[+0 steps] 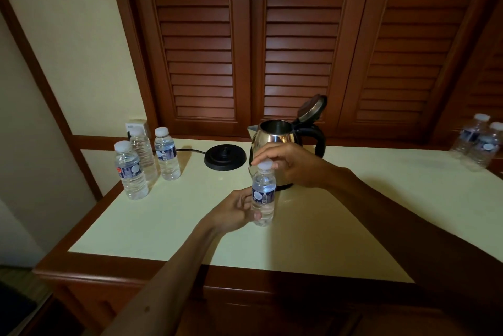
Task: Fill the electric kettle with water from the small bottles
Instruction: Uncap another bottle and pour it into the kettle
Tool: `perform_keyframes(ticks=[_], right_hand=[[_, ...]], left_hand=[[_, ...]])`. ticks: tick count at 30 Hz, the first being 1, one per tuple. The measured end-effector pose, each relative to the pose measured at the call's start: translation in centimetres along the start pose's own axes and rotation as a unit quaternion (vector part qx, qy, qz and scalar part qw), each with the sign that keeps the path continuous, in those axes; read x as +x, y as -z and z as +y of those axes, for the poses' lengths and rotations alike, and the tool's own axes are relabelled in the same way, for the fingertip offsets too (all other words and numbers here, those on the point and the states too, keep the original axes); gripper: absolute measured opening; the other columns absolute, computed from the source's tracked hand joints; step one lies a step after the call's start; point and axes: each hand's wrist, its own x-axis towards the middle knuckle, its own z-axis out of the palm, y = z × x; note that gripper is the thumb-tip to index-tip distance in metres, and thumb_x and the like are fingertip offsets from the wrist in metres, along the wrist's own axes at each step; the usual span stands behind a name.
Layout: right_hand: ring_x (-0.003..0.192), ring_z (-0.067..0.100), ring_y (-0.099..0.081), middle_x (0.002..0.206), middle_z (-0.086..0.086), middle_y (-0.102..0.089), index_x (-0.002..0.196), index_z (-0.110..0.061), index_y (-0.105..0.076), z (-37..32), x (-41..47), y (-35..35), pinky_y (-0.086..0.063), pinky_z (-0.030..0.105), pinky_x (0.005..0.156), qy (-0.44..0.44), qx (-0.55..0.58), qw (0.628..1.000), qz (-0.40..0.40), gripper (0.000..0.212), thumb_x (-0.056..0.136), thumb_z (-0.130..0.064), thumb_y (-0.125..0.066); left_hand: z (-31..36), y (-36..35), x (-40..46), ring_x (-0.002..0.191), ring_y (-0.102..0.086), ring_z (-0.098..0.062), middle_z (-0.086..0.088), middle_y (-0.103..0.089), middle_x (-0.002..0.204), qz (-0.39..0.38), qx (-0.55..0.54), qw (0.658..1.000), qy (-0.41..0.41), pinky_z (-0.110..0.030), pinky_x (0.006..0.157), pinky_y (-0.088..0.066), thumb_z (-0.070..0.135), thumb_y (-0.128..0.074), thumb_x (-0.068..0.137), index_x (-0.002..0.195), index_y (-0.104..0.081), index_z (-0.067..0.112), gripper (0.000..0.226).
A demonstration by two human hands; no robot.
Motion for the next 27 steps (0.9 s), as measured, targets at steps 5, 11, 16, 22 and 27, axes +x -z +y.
perform_keyframes(ticks=[5,11,16,22,27], right_hand=[[0.115,0.010,-0.052,0.121,0.002,-0.060,0.117,-0.013,-0.065,-0.5,-0.8,1.3,-0.044,0.020,0.096,-0.028,0.032,0.996,0.076,0.034,0.090,0.003,-0.050],[0.095,0.002,-0.057,0.108,0.000,-0.060,0.117,-0.011,-0.063,3.0,-5.1,-1.0,-0.046,0.018,0.077,-0.124,0.056,0.979,0.155,0.026,0.096,-0.023,-0.053],[0.103,0.015,-0.053,0.112,0.000,-0.057,0.117,-0.007,-0.062,7.2,-9.9,-4.2,-0.039,0.024,0.082,-0.272,-0.050,0.959,0.058,0.030,0.094,-0.025,-0.054],[0.115,0.021,-0.046,0.125,0.003,-0.053,0.122,-0.015,-0.057,9.9,-11.4,-5.8,-0.038,0.040,0.098,-0.281,-0.126,0.951,-0.002,0.047,0.092,-0.049,-0.043],[0.126,0.021,-0.043,0.138,0.002,-0.048,0.133,-0.019,-0.049,12.1,-11.6,-4.5,-0.033,0.040,0.108,-0.307,-0.110,0.943,0.069,0.068,0.086,-0.065,-0.030]], left_hand=[[-0.1,-0.5,0.2,0.101,-0.068,-0.015,-0.008,-0.070,0.107,0.006,0.015,1.000,-0.006,-0.025,0.088,-0.052,-0.019,-0.057,0.084,0.118,-0.061,0.006,0.043],[-0.6,-1.7,0.0,0.100,-0.070,-0.017,-0.008,-0.074,0.108,0.082,0.018,0.996,-0.020,-0.025,0.089,-0.053,-0.016,-0.065,0.081,0.119,-0.062,0.005,0.044],[-0.5,-2.2,0.1,0.102,-0.071,-0.016,0.000,-0.075,0.110,0.159,0.006,0.987,-0.010,-0.032,0.094,-0.055,-0.004,-0.080,0.074,0.123,-0.064,0.013,0.054],[1.2,-2.8,0.2,0.097,-0.070,-0.006,0.007,-0.073,0.112,0.225,0.011,0.974,0.001,-0.027,0.087,-0.056,0.002,-0.081,0.076,0.127,-0.062,0.020,0.057],[3.3,-1.5,1.4,0.096,-0.067,0.001,0.010,-0.070,0.112,0.260,0.072,0.962,-0.028,-0.010,0.076,-0.051,0.006,-0.079,0.080,0.130,-0.060,0.022,0.056]])
